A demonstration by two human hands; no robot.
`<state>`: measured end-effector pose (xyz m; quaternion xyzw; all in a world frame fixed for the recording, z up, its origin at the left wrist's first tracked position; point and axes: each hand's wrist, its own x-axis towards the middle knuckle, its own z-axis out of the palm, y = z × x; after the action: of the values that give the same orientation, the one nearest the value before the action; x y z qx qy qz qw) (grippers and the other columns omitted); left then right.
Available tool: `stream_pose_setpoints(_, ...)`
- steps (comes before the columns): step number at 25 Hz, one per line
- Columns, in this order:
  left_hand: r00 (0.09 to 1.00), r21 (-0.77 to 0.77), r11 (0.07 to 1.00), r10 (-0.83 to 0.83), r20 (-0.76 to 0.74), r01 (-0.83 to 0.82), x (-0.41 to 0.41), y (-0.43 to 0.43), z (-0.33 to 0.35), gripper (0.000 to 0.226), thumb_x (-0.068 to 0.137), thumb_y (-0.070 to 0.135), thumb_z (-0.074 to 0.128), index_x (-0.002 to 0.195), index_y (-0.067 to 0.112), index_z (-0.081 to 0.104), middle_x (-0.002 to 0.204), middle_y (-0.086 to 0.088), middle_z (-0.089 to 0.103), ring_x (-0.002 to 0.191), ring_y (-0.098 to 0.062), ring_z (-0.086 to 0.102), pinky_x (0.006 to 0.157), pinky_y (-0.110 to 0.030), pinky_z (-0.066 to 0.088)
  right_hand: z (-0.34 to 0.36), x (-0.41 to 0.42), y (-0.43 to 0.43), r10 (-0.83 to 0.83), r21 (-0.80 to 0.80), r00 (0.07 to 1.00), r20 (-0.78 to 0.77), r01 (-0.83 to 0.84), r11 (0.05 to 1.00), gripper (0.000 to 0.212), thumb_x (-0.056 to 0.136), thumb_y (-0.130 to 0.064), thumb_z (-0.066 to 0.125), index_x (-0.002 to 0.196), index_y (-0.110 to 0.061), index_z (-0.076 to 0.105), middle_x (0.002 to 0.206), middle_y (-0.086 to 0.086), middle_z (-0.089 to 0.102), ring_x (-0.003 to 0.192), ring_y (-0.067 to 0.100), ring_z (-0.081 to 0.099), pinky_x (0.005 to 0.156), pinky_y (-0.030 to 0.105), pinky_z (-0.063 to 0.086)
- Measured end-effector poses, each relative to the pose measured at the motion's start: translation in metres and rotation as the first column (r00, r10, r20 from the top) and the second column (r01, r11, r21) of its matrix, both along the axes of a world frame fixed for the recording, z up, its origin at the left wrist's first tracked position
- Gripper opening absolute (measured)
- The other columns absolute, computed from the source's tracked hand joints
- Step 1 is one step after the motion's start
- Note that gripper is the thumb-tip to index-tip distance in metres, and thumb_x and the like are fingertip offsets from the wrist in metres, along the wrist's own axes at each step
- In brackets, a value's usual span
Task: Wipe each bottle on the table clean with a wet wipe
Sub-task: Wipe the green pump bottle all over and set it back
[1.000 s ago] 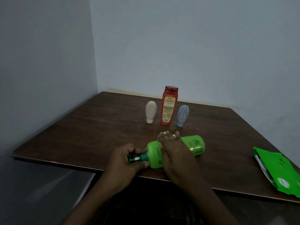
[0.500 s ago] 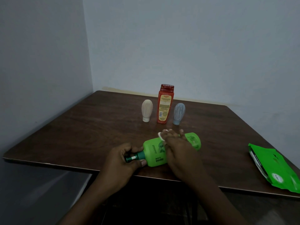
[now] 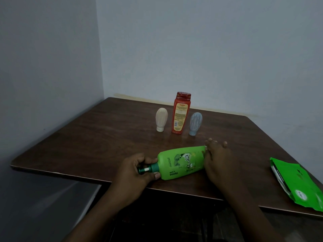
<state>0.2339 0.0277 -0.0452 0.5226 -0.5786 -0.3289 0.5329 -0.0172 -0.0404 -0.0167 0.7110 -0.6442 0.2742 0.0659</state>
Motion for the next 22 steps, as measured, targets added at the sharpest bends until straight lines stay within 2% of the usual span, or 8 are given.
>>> stream_pose_setpoints(2, 1.000, -0.003, 1.000, 0.002, 0.000, -0.002, 0.000, -0.001, -0.001, 0.024, 0.070, -0.006, 0.089, 0.081, 0.006, 0.071, 0.097, 0.007, 0.081, 0.090, -0.010, 0.075, 0.074, -0.019, 0.058, -0.003, 0.023, 0.015, 0.083, -0.019, 0.995, -0.057, -0.084, 0.996, 0.052, 0.092, -0.023, 0.034, 0.139, -0.011, 0.054, 0.146, 0.012, 0.051, 0.138, 0.029, 0.044, 0.120, 0.041, 0.026)
stream_pose_setpoints(5, 1.000, -0.027, 1.000, 0.010, 0.014, -0.009, 0.002, -0.001, -0.002, 0.024, 0.069, -0.006, 0.090, 0.081, 0.006, 0.072, 0.092, 0.002, 0.080, 0.085, -0.011, 0.075, 0.071, -0.020, 0.058, -0.011, 0.062, 0.043, 0.318, -0.056, 0.943, -0.102, -0.324, 0.944, 0.057, 0.093, -0.021, 0.031, 0.148, -0.009, 0.041, 0.153, 0.010, 0.041, 0.146, 0.023, 0.031, 0.122, 0.035, 0.017)
stream_pose_setpoints(9, 1.000, -0.054, 0.999, 0.005, 0.018, -0.004, 0.003, -0.001, -0.002, 0.024, 0.069, -0.004, 0.090, 0.080, 0.007, 0.073, 0.085, -0.004, 0.078, 0.080, -0.016, 0.073, 0.072, -0.034, 0.058, -0.014, 0.073, 0.054, 0.533, -0.037, 0.837, -0.127, -0.541, 0.840, 0.057, 0.091, -0.019, 0.034, 0.147, -0.009, 0.043, 0.156, 0.005, 0.038, 0.148, 0.016, 0.026, 0.122, 0.036, 0.018)
stream_pose_setpoints(11, 1.000, -0.048, 0.999, 0.003, 0.026, -0.002, 0.003, -0.001, -0.002, 0.022, 0.071, -0.002, 0.090, 0.083, 0.007, 0.074, 0.088, -0.003, 0.079, 0.084, -0.019, 0.074, 0.074, -0.031, 0.058, -0.006, 0.063, 0.050, 0.527, -0.002, 0.848, -0.062, -0.528, 0.849, 0.053, 0.097, -0.018, 0.035, 0.150, -0.016, 0.039, 0.157, -0.002, 0.034, 0.149, 0.008, 0.022, 0.123, 0.033, 0.016)
stream_pose_setpoints(13, 0.999, -0.042, 0.999, 0.013, 0.035, -0.011, 0.002, -0.003, -0.003, 0.023, 0.073, -0.001, 0.089, 0.090, 0.004, 0.075, 0.093, 0.001, 0.080, 0.088, -0.015, 0.074, 0.075, -0.023, 0.058, -0.002, 0.046, 0.039, 0.447, 0.016, 0.894, -0.015, -0.447, 0.894, 0.052, 0.100, -0.015, 0.040, 0.151, -0.021, 0.035, 0.158, -0.006, 0.030, 0.148, 0.005, 0.019, 0.124, 0.028, 0.010)
stream_pose_setpoints(16, 1.000, -0.020, 1.000, 0.006, 0.018, -0.006, 0.001, -0.003, -0.003, 0.024, 0.074, -0.002, 0.088, 0.092, -0.001, 0.072, 0.097, 0.004, 0.080, 0.091, -0.008, 0.074, 0.075, -0.013, 0.055, -0.001, 0.013, 0.018, 0.281, -0.014, 0.960, 0.012, -0.280, 0.960, 0.049, 0.099, -0.011, 0.044, 0.147, -0.021, 0.043, 0.154, -0.001, 0.040, 0.145, 0.010, 0.031, 0.122, 0.027, 0.009)
stream_pose_setpoints(18, 1.000, -0.015, 1.000, 0.004, 0.008, -0.004, 0.000, -0.003, -0.003, 0.022, 0.074, -0.003, 0.087, 0.089, -0.002, 0.071, 0.098, 0.004, 0.080, 0.090, -0.007, 0.074, 0.075, -0.012, 0.054, 0.001, -0.005, 0.008, 0.193, -0.013, 0.980, 0.046, -0.192, 0.981, 0.045, 0.099, -0.011, 0.047, 0.143, -0.019, 0.050, 0.150, 0.002, 0.047, 0.142, 0.013, 0.037, 0.122, 0.029, 0.013)
stream_pose_setpoints(22, 1.000, -0.021, 1.000, 0.005, 0.001, -0.004, 0.000, -0.003, -0.002, 0.021, 0.074, -0.005, 0.087, 0.085, -0.001, 0.070, 0.097, 0.006, 0.080, 0.087, -0.003, 0.073, 0.074, -0.014, 0.055, 0.001, -0.005, 0.005, 0.116, -0.010, 0.986, 0.117, -0.116, 0.993, 0.043, 0.098, -0.010, 0.049, 0.140, -0.016, 0.054, 0.148, 0.009, 0.049, 0.141, 0.019, 0.040, 0.122, 0.031, 0.017)
